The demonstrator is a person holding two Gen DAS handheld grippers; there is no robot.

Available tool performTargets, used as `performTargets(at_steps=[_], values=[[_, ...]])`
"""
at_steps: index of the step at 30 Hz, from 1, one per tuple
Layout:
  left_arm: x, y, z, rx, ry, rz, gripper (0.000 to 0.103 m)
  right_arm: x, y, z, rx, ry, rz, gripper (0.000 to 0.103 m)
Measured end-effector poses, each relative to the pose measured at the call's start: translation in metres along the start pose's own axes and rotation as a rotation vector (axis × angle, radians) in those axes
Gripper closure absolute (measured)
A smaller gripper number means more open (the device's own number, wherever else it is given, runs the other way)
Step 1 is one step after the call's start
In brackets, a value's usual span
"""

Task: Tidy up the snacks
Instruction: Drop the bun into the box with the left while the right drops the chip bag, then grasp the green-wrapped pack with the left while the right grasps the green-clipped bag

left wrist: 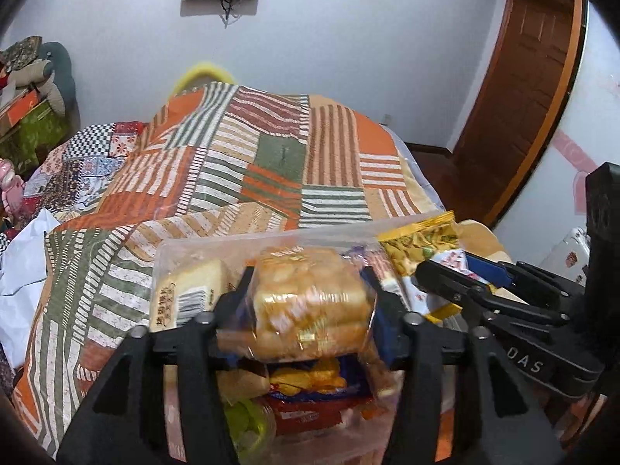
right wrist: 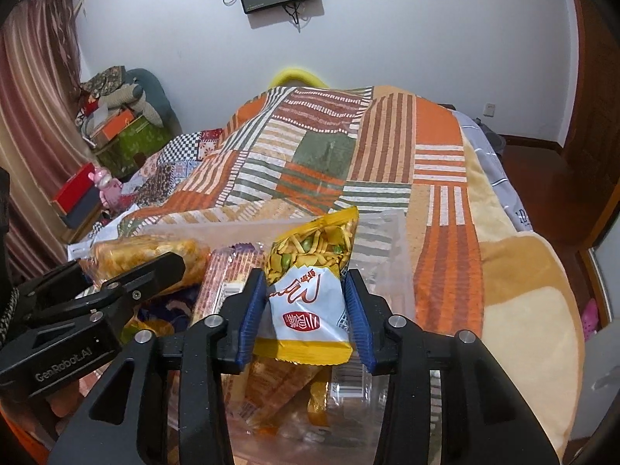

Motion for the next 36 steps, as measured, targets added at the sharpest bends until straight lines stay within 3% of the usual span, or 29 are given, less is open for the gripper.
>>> performTargets(at_steps=[3,15,22,26,36], values=[[-0.006,0.009,0.001,-0.018,-0.011,0.017,0.027,-0.003,0.007,-0.001,-0.012,0.009,-0.016,0.055],[-0.024,0.070,-0.005,-0.068,-0.079,0.025,0.025,-0.007,0.062,-0.014,-0.090,0.021,0.007,0.033],[-0.017,0.105,-0.033,-0.051,-0.109,0.057,0.021,0.005,0.083,-0.040,-0.091,0.066,0.038,0.026],[-0.006,0.116,-0.055,-0.023,-0.115,0.075,0.021,0.014,0.087,-0.059,-0.068,0.056,0.070,0.018],[0.027,0.129,-0.119,0.076,-0.070,0.111,0.020,0.059,0.067,-0.113,0.072,0.095,0.137,0.016]])
Point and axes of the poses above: each gripper's, at about its wrist camera, not at the fingertips, and y roughly against the way its jaws point, x to its left, z to its top, the point moved 7 cm from there along -y, roughly the way its jaws point, and after that the axes turned 14 degrees about -z, right-handed, at the moved point
